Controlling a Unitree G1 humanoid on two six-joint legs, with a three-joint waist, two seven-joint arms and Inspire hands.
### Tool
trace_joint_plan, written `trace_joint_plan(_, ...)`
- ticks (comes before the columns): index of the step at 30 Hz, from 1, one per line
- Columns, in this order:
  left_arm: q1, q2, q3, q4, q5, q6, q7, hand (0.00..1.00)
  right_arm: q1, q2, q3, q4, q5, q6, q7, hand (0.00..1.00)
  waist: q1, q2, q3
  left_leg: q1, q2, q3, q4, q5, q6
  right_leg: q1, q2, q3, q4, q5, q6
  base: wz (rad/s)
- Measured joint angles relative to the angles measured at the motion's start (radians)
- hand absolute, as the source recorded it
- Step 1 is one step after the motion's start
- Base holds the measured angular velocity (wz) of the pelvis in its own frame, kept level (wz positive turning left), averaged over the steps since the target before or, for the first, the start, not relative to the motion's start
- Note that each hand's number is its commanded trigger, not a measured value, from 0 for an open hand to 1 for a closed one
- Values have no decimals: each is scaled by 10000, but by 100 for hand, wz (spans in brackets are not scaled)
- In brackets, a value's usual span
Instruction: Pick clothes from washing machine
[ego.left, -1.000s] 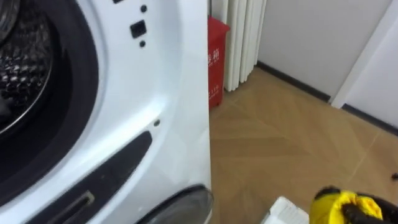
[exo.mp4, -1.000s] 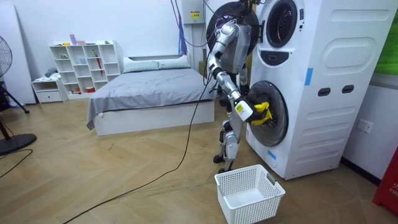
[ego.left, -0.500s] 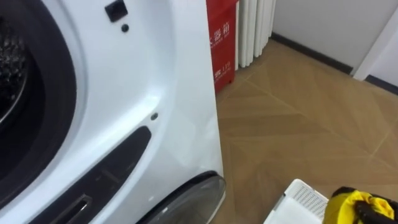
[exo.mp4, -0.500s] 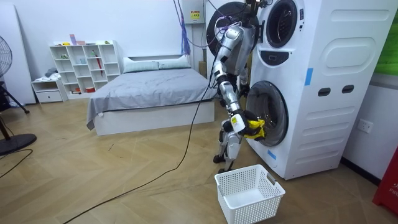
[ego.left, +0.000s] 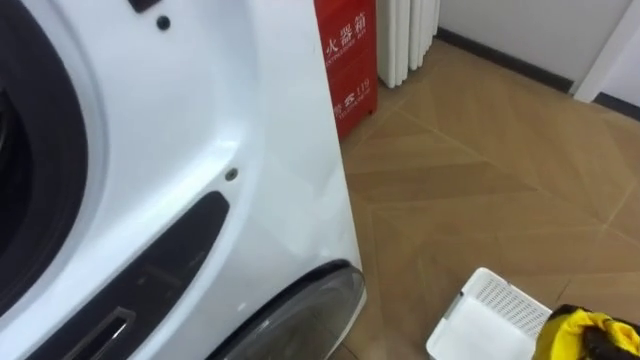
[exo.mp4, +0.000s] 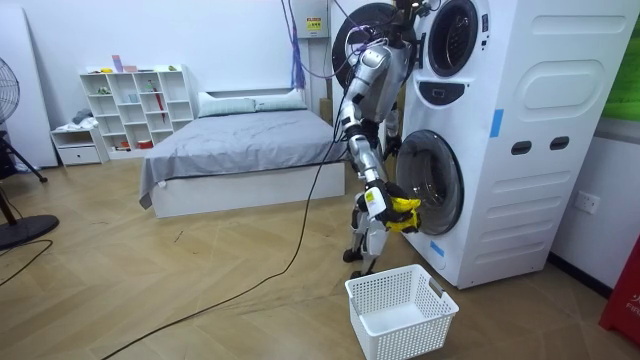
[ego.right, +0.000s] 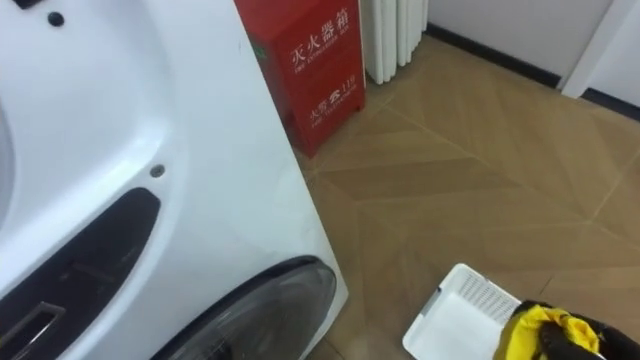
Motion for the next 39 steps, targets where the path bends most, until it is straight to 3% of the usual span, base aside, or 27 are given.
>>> trace_joint_plan(13, -18, 35, -208, -28, -962, -161, 141, 0, -442, -5, 306, 0, 178, -107, 9, 0, -3, -1, 16, -186, -36, -32, -3, 17, -7, -240, -94, -28, 155, -55, 1, 0)
trace_joint_plan(36, -29, 76, -392, -40, -1163, -165, 154, 0, -348, -49, 415, 1, 167, -106, -17, 0, 3, -22, 36, -171, -52, -46, -27, 21, -1, -142, -49, -37, 72, -63, 12, 0)
trace_joint_plan(39, 27, 75, -407, -62, -1163, -163, 72, 0, -147, -71, 431, 353, 182, -150, 94, 0, -7, 3, 31, 61, -13, -327, -32, 21, -1, 275, -146, -284, -99, -63, 10, 20)
